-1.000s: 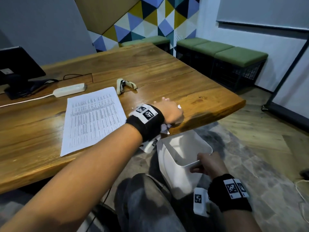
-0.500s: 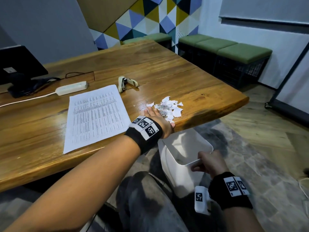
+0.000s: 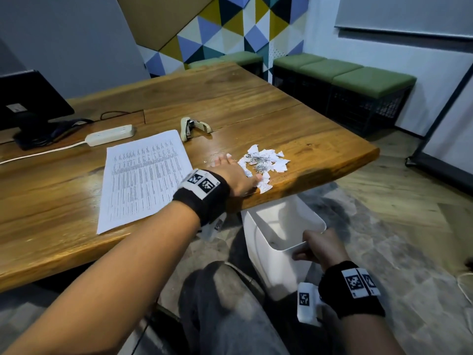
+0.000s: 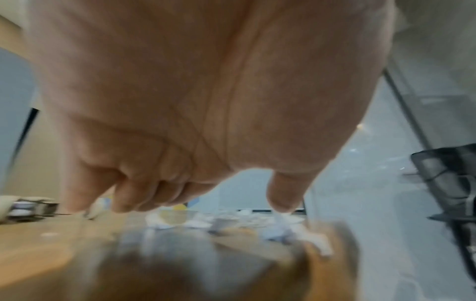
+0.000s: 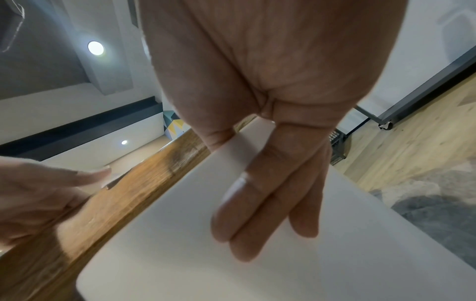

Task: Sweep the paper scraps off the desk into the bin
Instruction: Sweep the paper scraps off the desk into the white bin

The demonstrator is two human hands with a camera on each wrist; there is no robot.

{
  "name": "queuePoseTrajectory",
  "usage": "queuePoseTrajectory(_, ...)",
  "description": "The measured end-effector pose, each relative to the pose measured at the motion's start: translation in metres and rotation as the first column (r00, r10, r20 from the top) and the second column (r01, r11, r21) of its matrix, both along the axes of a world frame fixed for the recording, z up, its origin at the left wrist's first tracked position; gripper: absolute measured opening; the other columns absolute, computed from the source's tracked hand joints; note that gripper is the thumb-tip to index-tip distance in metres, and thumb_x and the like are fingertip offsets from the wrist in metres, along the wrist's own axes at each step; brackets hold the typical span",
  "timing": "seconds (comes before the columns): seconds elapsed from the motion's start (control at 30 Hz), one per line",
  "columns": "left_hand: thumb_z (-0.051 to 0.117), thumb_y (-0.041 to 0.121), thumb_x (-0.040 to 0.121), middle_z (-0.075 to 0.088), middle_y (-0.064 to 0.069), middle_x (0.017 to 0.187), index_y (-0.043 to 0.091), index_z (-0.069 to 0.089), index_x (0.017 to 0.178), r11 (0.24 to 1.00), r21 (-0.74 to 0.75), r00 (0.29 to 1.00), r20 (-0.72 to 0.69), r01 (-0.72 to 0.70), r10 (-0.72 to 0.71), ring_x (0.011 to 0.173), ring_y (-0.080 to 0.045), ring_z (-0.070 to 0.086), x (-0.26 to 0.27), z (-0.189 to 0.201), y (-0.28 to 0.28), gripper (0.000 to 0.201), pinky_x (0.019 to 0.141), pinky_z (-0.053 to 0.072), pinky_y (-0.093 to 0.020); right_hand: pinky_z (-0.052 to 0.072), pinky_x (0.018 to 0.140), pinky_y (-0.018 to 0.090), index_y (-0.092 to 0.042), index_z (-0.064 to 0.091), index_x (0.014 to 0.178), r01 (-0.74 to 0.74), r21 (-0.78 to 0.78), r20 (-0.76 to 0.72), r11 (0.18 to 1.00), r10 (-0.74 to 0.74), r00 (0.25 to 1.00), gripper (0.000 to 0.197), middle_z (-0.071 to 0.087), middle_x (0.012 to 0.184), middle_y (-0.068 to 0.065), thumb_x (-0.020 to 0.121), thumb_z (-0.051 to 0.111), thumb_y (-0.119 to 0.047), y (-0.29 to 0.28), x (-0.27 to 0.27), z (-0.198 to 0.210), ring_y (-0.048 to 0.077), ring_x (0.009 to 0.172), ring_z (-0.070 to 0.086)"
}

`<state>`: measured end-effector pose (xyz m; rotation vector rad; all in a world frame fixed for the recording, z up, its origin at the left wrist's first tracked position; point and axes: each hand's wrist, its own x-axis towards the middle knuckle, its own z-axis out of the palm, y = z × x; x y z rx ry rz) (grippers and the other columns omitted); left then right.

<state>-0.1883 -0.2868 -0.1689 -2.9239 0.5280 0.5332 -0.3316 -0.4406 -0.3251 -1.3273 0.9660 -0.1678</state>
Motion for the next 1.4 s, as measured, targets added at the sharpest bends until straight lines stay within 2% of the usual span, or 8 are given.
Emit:
queuePoseTrajectory(0.17,0.017,0.071,0.094,0.009,-0.022,0.164,0.007,0.039,0.149,0.989,0.111,0.995,-0.043,0.095,-0.091,0.152,-0.036,0.012,-0.001,0.018,0.007,0.088,0.121,0.017,-0.049,0.063,0.053,0.045,0.020,0.050,0.120,-0.013,0.000,-0.013,1.000,0.013,1.000,0.046,0.064,0.052,0.032,0.076,0.042,0.007,0.001,-0.004,-0.001,0.041,0.043,0.067)
queuePoseTrajectory(0.33,0.021,0.074,0.091,-0.007,-0.026,0.162,-0.001,0.011,0.156,0.976,0.110,0.981,-0.076,0.187,-0.180,0.152,-0.039,-0.006,-0.029,0.003,0.000,0.100,0.124,0.009,-0.051,0.061,0.050,0.042,0.018,0.047,0.125,0.010,0.009,0.010,1.000,-0.010,1.000,0.052,0.067,0.075,0.044,0.075,0.043,0.005,0.002,0.000,-0.006,0.046,0.047,0.070)
queuePoseTrajectory(0.5,0.036,0.072,0.090,0.027,-0.021,0.159,0.000,0.034,0.150,0.999,-0.039,1.000,0.023,0.000,0.001,0.146,-0.035,0.029,0.003,0.021,0.007,0.093,0.116,0.029,-0.044,0.062,0.049,0.043,0.017,0.047,0.126,-0.011,0.013,0.010,1.000,0.011,1.000,0.051,0.067,0.061,0.037,0.077,0.043,0.006,0.003,0.001,-0.005,0.045,0.047,0.069)
queuePoseTrajectory(0.6,0.036,0.046,0.093,0.061,-0.011,0.117,0.019,0.065,0.105,1.000,0.007,0.998,0.058,-0.018,0.017,0.111,-0.026,0.055,0.041,0.031,0.018,0.042,0.089,0.045,-0.029,0.061,0.046,0.040,0.019,0.047,0.126,-0.017,0.009,0.007,1.000,0.017,1.000,0.051,0.064,0.050,0.032,0.077,0.042,0.007,0.001,-0.001,-0.004,0.041,0.042,0.068)
queuePoseTrajectory(0.67,0.031,0.037,0.097,0.057,0.000,0.088,0.026,0.053,0.074,0.999,-0.038,1.000,-0.023,-0.003,0.002,0.093,-0.020,0.046,0.049,0.022,0.019,0.033,0.071,0.039,-0.016,0.059,0.044,0.037,0.020,0.047,0.127,-0.013,0.008,0.008,1.000,0.013,1.000,0.051,0.063,0.047,0.030,0.078,0.042,0.008,0.001,-0.002,-0.004,0.039,0.039,0.066)
queuePoseTrajectory(0.77,0.039,0.009,0.101,0.066,-0.017,0.118,0.003,0.066,0.102,0.991,0.010,0.991,-0.022,0.135,-0.135,0.103,-0.028,0.060,0.024,0.022,0.009,0.028,0.088,0.048,-0.030,0.059,0.044,0.036,0.018,0.047,0.126,-0.007,0.021,0.018,1.000,0.007,1.000,0.050,0.062,0.046,0.028,0.078,0.042,0.009,0.001,-0.002,-0.005,0.039,0.039,0.066)
queuePoseTrajectory(1.07,0.027,0.027,0.104,0.032,-0.023,0.156,-0.001,0.033,0.149,0.968,-0.206,0.989,0.014,0.145,-0.145,0.140,-0.033,0.037,-0.032,0.022,0.000,0.054,0.111,0.034,-0.038,0.060,0.045,0.040,0.020,0.048,0.124,-0.026,0.010,0.010,1.000,0.026,1.000,0.048,0.063,0.050,0.033,0.078,0.041,0.009,0.002,-0.003,-0.002,0.041,0.041,0.067)
queuePoseTrajectory(1.4,0.031,0.028,0.099,0.048,-0.026,0.135,-0.003,0.051,0.124,0.895,-0.179,0.910,0.006,0.409,-0.415,0.117,-0.035,0.050,-0.076,-0.004,-0.015,0.045,0.099,0.042,-0.039,0.059,0.043,0.037,0.023,0.052,0.119,-0.033,0.001,0.005,0.999,0.033,0.999,0.043,0.063,0.055,0.037,0.079,0.041,0.011,0.002,-0.007,0.004,0.039,0.039,0.065)
